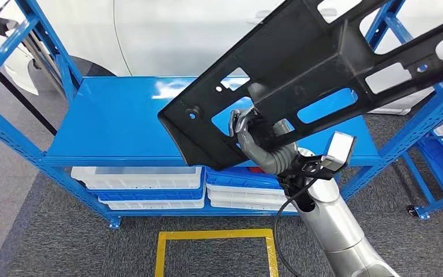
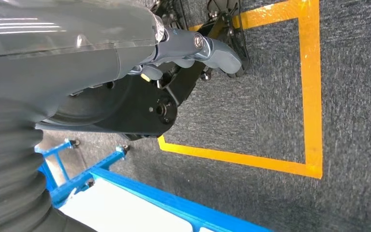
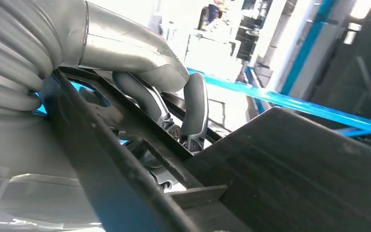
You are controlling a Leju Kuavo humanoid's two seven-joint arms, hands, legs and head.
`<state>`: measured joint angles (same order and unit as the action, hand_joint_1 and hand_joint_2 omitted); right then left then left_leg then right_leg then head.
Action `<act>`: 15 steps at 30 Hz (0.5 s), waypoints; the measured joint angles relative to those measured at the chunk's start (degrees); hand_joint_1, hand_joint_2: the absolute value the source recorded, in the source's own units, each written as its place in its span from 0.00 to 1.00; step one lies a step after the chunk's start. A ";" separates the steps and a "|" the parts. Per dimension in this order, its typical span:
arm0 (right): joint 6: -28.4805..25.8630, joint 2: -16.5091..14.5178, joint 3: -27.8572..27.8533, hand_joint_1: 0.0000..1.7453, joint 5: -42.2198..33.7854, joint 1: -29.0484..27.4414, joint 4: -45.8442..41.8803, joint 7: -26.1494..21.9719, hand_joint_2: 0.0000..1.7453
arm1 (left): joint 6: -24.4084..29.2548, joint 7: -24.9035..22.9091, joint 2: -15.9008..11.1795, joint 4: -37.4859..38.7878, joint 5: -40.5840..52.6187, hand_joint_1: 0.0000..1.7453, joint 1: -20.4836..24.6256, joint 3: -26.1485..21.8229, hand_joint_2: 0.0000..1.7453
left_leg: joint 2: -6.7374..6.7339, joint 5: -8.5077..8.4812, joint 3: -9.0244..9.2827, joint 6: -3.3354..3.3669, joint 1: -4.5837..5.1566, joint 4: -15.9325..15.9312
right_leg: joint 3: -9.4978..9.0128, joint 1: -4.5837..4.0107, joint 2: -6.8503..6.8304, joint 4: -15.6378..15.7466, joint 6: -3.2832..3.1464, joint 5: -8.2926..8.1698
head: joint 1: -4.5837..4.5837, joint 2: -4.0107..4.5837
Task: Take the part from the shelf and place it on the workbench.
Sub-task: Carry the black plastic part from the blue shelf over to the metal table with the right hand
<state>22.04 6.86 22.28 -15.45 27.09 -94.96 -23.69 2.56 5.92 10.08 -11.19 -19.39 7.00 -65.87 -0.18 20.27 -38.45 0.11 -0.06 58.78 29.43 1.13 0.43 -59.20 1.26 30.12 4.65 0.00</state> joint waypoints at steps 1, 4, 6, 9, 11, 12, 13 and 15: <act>-0.04 0.01 -0.17 1.00 -0.01 -0.10 -0.04 0.09 1.00 | -0.09 -0.04 0.01 0.00 0.01 0.00 -0.03 0.02 1.00 | 0.05 -0.52 -0.08 -0.39 -0.02 -0.17 | 0.38 -0.17 0.10 -0.12 -0.49 -0.55 | -0.01 0.00; 0.13 -0.01 -0.49 1.00 -0.21 -0.14 -0.06 0.46 1.00 | -0.20 -0.22 0.02 0.00 0.02 0.00 -0.24 0.06 1.00 | 0.14 1.47 -1.34 -1.44 -0.30 1.22 | 1.95 0.00 -0.21 0.27 -1.94 -2.31 | -0.02 0.00; 0.57 -0.20 -0.51 1.00 -0.55 0.01 -0.01 0.74 1.00 | -0.20 -0.26 0.02 0.00 0.02 0.00 -0.31 0.05 1.00 | 0.16 7.47 -3.16 -1.88 -0.45 6.90 | 3.63 -0.03 -0.37 0.33 -2.56 -3.75 | -0.02 0.00; 1.33 -0.66 -0.57 1.00 -1.14 0.34 0.37 1.13 1.00 | -0.20 -0.27 0.02 0.00 0.01 0.00 -0.28 0.04 1.00 | 0.19 12.01 -3.78 -1.99 -0.46 16.08 | 6.52 -0.35 -0.23 0.23 -2.65 -5.92 | -0.02 0.00; 2.00 -0.74 -0.69 1.00 -1.66 0.50 0.70 1.52 1.00 | -0.20 -0.26 0.00 0.00 0.01 0.00 -0.23 0.03 1.00 | 0.40 9.50 -0.07 -1.57 -0.33 14.33 | 8.22 -0.49 0.12 0.13 -2.42 -7.25 | -0.02 0.00; 2.34 -0.76 -0.75 1.00 -1.91 0.62 0.82 1.72 1.00 | -0.19 -0.26 -0.08 -0.02 0.01 0.00 -0.18 0.02 1.00 | 1.04 8.52 3.13 -1.11 -0.20 10.87 | 8.88 -0.47 0.32 0.09 -2.28 -7.89 | -0.02 0.00; 2.64 -0.81 -0.81 1.00 -2.16 0.81 0.92 1.81 1.00 | -0.19 -0.26 -0.20 -0.06 0.00 0.00 -0.13 0.02 1.00 | 1.89 8.52 6.61 -0.54 -0.03 6.41 | 9.37 -0.49 0.50 0.06 -2.07 -8.50 | -0.02 0.00; 3.02 -1.05 -0.89 1.00 -2.53 1.22 1.09 1.95 1.00 | -0.16 -0.26 -0.41 -0.13 0.01 0.00 -0.04 0.00 1.00 | 3.21 9.79 11.11 0.18 0.34 -0.14 | 9.82 -0.29 0.89 0.28 -1.49 -9.76 | -0.02 0.00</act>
<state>25.06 5.81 21.40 -17.97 28.31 -93.88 -21.74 2.40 5.66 9.67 -11.32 -19.38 6.96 -65.87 3.02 30.06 -27.34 0.28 0.27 58.63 39.26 0.84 1.33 -58.93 -0.23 20.37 4.63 0.00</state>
